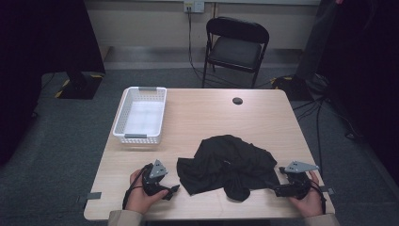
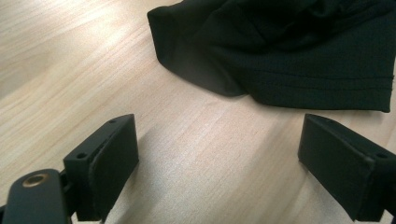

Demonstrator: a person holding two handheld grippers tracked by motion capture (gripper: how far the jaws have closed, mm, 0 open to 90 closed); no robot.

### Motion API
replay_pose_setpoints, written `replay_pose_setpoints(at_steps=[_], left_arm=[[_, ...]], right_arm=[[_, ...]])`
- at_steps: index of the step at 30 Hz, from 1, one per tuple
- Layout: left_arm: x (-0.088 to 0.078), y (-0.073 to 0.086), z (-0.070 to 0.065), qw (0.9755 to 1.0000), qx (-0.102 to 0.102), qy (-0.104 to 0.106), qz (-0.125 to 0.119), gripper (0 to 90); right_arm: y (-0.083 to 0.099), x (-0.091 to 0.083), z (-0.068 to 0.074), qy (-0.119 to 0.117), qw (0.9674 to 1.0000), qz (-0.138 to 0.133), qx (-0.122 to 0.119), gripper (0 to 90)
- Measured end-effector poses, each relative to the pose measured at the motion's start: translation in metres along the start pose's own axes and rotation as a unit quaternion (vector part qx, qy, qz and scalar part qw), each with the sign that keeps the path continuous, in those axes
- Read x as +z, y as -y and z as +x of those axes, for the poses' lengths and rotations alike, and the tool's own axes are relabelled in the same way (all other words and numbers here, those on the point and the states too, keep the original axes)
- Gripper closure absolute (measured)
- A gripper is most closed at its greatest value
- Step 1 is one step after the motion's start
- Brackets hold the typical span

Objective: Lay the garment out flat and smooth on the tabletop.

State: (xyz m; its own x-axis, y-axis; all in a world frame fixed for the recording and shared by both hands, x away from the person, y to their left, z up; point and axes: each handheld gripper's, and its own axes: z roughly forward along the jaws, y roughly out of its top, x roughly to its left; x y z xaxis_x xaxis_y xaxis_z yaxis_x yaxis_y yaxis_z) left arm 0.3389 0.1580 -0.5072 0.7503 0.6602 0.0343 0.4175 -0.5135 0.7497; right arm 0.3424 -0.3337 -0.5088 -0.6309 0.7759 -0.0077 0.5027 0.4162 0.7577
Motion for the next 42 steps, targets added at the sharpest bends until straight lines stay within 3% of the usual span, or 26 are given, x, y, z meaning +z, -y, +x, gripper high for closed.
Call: replay_pose_setpoints(at_steps=[9, 12, 13, 17, 22, 29, 35, 42], left_arm=[[0.000, 0.000, 0.000, 1.0000, -0.001, 0.000, 0.000, 11.6], [0.000, -0.001, 0.000, 1.0000, -0.007, 0.001, -0.001, 12.8], [0.001, -0.002, 0.000, 0.9996, -0.026, 0.009, -0.010, 13.5], [0.002, -0.007, -0.003, 0.9991, -0.032, 0.020, -0.021, 13.9], [-0.001, -0.022, -0.008, 0.9987, -0.019, 0.031, -0.037, 15.3], [0.000, -0.052, -0.016, 0.9967, 0.002, 0.050, -0.064, 21.4], [0.019, -0.075, -0.022, 0.9959, 0.023, 0.059, -0.064, 29.5], [0.039, -0.094, -0.023, 0.9961, 0.011, 0.063, -0.061, 38.5]], right_arm=[[-0.001, -0.002, 0.000, -0.006, 0.9999, -0.001, 0.010, 13.5], [-0.004, -0.005, 0.002, -0.010, 0.9999, -0.011, 0.005, 14.7], [-0.008, -0.009, 0.006, -0.012, 0.9997, -0.022, 0.001, 14.9], [-0.015, -0.013, 0.011, -0.022, 0.9989, -0.041, -0.005, 18.4], [-0.024, -0.013, 0.016, -0.050, 0.9966, -0.065, -0.007, 23.3], [-0.037, -0.005, 0.027, -0.061, 0.9944, -0.084, -0.017, 32.2], [-0.042, 0.006, 0.030, -0.061, 0.9954, -0.072, -0.017, 43.2], [-0.043, 0.017, 0.032, -0.062, 0.9965, -0.052, -0.022, 51.7]])
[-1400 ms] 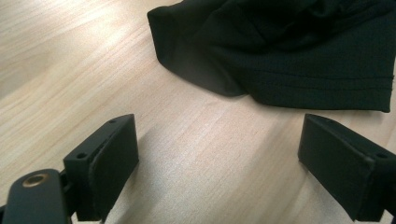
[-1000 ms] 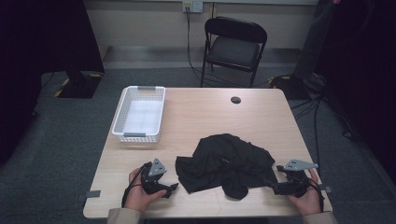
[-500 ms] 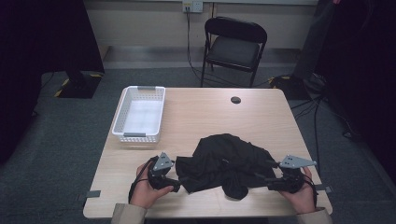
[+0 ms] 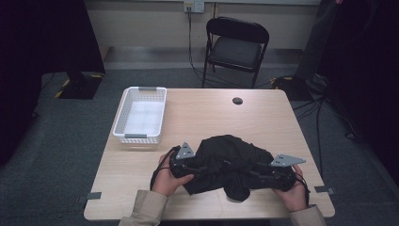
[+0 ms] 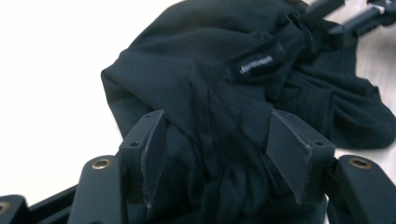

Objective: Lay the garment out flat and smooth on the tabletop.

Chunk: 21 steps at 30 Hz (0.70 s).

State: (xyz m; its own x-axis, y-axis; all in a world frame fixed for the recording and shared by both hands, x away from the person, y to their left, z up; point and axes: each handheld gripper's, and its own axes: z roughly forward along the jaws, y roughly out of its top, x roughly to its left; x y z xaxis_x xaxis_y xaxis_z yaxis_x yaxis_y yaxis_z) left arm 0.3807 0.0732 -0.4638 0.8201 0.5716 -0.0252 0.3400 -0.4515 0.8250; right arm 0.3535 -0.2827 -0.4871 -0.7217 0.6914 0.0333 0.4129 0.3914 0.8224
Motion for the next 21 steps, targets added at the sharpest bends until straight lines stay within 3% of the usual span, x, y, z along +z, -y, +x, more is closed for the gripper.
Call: replay_pose_setpoints(at_steps=[7, 14, 18, 21], left_arm=[[0.012, -0.003, 0.010, 0.9998, -0.019, 0.006, 0.007, 47.8], [0.017, -0.001, 0.015, 0.9994, -0.020, 0.013, 0.025, 58.5], [0.019, 0.000, 0.017, 0.9987, -0.020, 0.028, 0.038, 71.2], [0.022, -0.003, 0.013, 0.9978, -0.017, 0.037, 0.053, 82.4]], right_arm=[[-0.002, 0.007, 0.000, 0.000, 1.0000, 0.006, 0.005, 59.3], [-0.004, 0.013, -0.001, -0.005, 0.9998, 0.014, 0.013, 67.4], [-0.003, 0.016, -0.001, -0.006, 0.9997, 0.020, 0.014, 72.6], [-0.003, 0.017, -0.002, -0.020, 0.9994, 0.023, 0.015, 83.8]])
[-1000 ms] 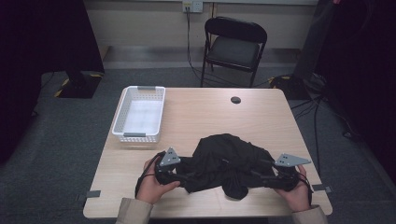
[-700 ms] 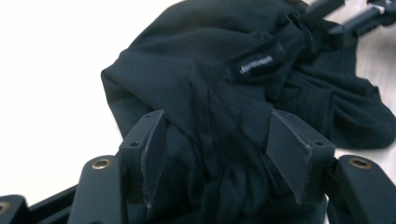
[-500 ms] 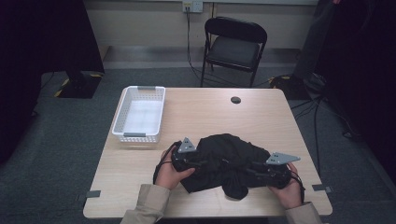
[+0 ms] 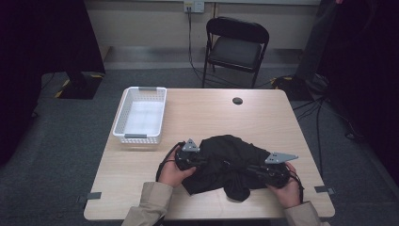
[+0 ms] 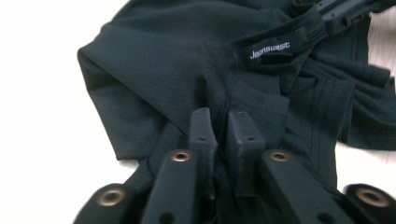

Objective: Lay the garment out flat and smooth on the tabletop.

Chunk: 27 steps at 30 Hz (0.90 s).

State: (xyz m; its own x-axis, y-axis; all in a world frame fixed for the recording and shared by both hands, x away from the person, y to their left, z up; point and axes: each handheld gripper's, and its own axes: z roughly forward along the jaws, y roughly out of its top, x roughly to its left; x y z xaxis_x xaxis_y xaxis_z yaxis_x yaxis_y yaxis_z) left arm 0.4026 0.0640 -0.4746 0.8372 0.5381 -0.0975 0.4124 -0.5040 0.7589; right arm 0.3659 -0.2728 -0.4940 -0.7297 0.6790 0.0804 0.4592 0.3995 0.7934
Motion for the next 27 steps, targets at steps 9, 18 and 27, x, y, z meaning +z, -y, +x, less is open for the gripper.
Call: replay_pose_setpoints(at_steps=[9, 18, 27], left_arm=[[-0.012, -0.005, -0.003, 1.0000, 0.006, 0.004, 0.003, 87.9], [-0.037, -0.015, -0.006, 0.9997, 0.016, -0.006, -0.017, 87.8], [-0.060, -0.028, -0.002, 0.9986, 0.021, -0.027, -0.039, 87.9]], right_arm=[[0.000, -0.008, -0.004, -0.008, 0.9999, -0.001, 0.008, 88.4], [-0.011, -0.025, -0.003, -0.013, 0.9998, -0.017, 0.005, 88.7], [-0.034, -0.051, -0.008, -0.001, 0.9995, -0.032, -0.005, 88.9]])
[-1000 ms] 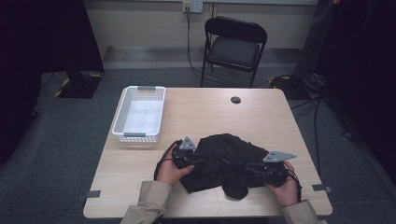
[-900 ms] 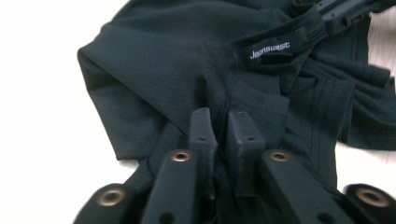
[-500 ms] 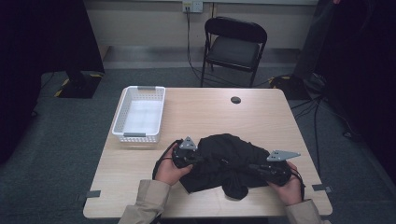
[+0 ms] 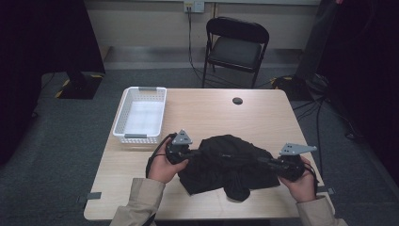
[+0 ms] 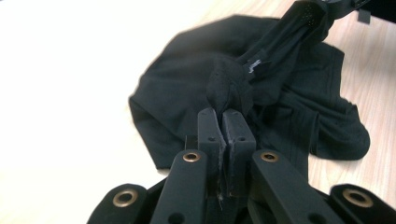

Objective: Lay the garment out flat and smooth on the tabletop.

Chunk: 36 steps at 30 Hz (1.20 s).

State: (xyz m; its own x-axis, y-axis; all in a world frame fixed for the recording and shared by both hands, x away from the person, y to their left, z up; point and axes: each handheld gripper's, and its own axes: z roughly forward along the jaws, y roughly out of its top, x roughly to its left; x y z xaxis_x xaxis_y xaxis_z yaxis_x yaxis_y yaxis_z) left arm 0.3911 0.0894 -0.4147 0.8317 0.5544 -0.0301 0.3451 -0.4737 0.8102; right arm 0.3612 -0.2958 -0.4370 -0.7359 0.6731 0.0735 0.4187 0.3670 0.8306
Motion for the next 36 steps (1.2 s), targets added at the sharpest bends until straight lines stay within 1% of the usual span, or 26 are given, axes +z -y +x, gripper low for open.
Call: replay_pose_setpoints(at_steps=[1, 2, 3, 5, 6, 8, 9, 10, 11, 12, 13, 14, 15, 16, 17, 18, 20, 22, 23, 26, 27, 28, 29, 32, 33, 36], left_arm=[[-0.004, -0.005, 0.001, 1.0000, 0.005, -0.006, -0.004, 87.9], [-0.004, -0.005, 0.001, 1.0000, 0.005, -0.006, -0.004, 87.9], [-0.008, -0.009, 0.003, 0.9999, 0.008, -0.009, -0.007, 87.9], [-0.010, -0.012, 0.004, 0.9999, 0.010, -0.010, -0.008, 87.9], [-0.011, -0.014, 0.005, 0.9999, 0.006, -0.010, -0.011, 87.9], [-0.015, -0.019, 0.008, 0.9997, 0.013, -0.016, -0.013, 87.9], [-0.016, -0.021, 0.009, 0.9997, 0.011, -0.018, -0.015, 87.9], [-0.018, -0.023, 0.010, 0.9996, 0.014, -0.020, -0.016, 87.9], [-0.019, -0.026, 0.011, 0.9995, 0.012, -0.022, -0.021, 87.9], [-0.021, -0.029, 0.012, 0.9994, 0.012, -0.022, -0.023, 87.9], [-0.023, -0.034, 0.015, 0.9992, 0.013, -0.027, -0.025, 87.9], [-0.023, -0.034, 0.015, 0.9992, 0.013, -0.027, -0.025, 87.9], [-0.024, -0.037, 0.016, 0.9992, 0.015, -0.029, -0.023, 87.9], [-0.024, -0.040, 0.018, 0.9992, 0.014, -0.031, -0.023, 87.9], [-0.024, -0.042, 0.020, 0.9991, 0.014, -0.032, -0.023, 87.9], [-0.024, -0.045, 0.022, 0.9990, 0.015, -0.034, -0.023, 87.9], [-0.025, -0.049, 0.026, 0.9989, 0.016, -0.037, -0.025, 87.9], [-0.025, -0.053, 0.029, 0.9987, 0.015, -0.042, -0.027, 87.9], [-0.026, -0.056, 0.031, 0.9985, 0.016, -0.044, -0.029, 87.9], [-0.028, -0.063, 0.037, 0.9980, 0.016, -0.049, -0.038, 87.9], [-0.027, -0.066, 0.039, 0.9979, 0.014, -0.051, -0.038, 87.9], [-0.027, -0.068, 0.041, 0.9979, 0.015, -0.052, -0.035, 87.9], [-0.027, -0.071, 0.043, 0.9977, 0.017, -0.056, -0.034, 87.9], [-0.027, -0.079, 0.048, 0.9976, 0.017, -0.059, -0.033, 87.9], [-0.026, -0.083, 0.051, 0.9974, 0.017, -0.061, -0.034, 87.9], [-0.026, -0.087, 0.053, 0.9972, 0.018, -0.064, -0.033, 88.0]], right_arm=[[-0.007, -0.005, -0.003, 0.003, 1.0000, -0.002, 0.000, 88.9], [-0.010, -0.007, -0.004, 0.003, 1.0000, -0.004, 0.000, 88.9], [-0.014, -0.009, -0.005, 0.002, 1.0000, -0.005, 0.001, 88.9], [-0.016, -0.011, -0.006, 0.003, 1.0000, -0.006, 0.000, 88.9], [-0.024, -0.013, -0.009, 0.005, 1.0000, -0.004, -0.001, 88.9], [-0.028, -0.014, -0.011, 0.006, 1.0000, -0.004, 0.000, 88.9], [-0.034, -0.015, -0.016, 0.007, 0.9999, -0.004, 0.006, 88.9], [-0.034, -0.015, -0.016, 0.007, 0.9999, -0.004, 0.006, 88.9], [-0.041, -0.016, -0.022, 0.008, 0.9999, -0.006, 0.011, 88.9], [-0.041, -0.016, -0.022, 0.008, 0.9999, -0.006, 0.011, 88.9], [-0.048, -0.018, -0.028, 0.006, 0.9997, -0.012, 0.021, 88.9], [-0.048, -0.018, -0.028, 0.006, 0.9997, -0.012, 0.021, 88.9], [-0.051, -0.019, -0.030, 0.007, 0.9996, -0.014, 0.025, 88.9], [-0.054, -0.020, -0.033, 0.009, 0.9994, -0.017, 0.028, 88.9], [-0.061, -0.023, -0.037, 0.012, 0.9991, -0.024, 0.033, 88.9], [-0.061, -0.023, -0.037, 0.012, 0.9991, -0.024, 0.033, 88.9], [-0.067, -0.024, -0.041, 0.016, 0.9988, -0.028, 0.036, 89.0], [-0.076, -0.024, -0.047, 0.020, 0.9984, -0.032, 0.042, 89.0], [-0.076, -0.024, -0.047, 0.020, 0.9984, -0.032, 0.042, 89.0], [-0.083, -0.022, -0.053, 0.023, 0.9980, -0.035, 0.048, 89.0], [-0.087, -0.020, -0.057, 0.024, 0.9976, -0.036, 0.054, 89.0], [-0.087, -0.020, -0.057, 0.024, 0.9976, -0.036, 0.054, 89.0], [-0.091, -0.018, -0.060, 0.028, 0.9974, -0.035, 0.056, 89.0], [-0.095, -0.017, -0.063, 0.032, 0.9973, -0.033, 0.057, 89.1], [-0.098, -0.016, -0.066, 0.036, 0.9972, -0.032, 0.057, 89.1], [-0.100, -0.017, -0.070, 0.039, 0.9968, -0.034, 0.061, 89.2]])
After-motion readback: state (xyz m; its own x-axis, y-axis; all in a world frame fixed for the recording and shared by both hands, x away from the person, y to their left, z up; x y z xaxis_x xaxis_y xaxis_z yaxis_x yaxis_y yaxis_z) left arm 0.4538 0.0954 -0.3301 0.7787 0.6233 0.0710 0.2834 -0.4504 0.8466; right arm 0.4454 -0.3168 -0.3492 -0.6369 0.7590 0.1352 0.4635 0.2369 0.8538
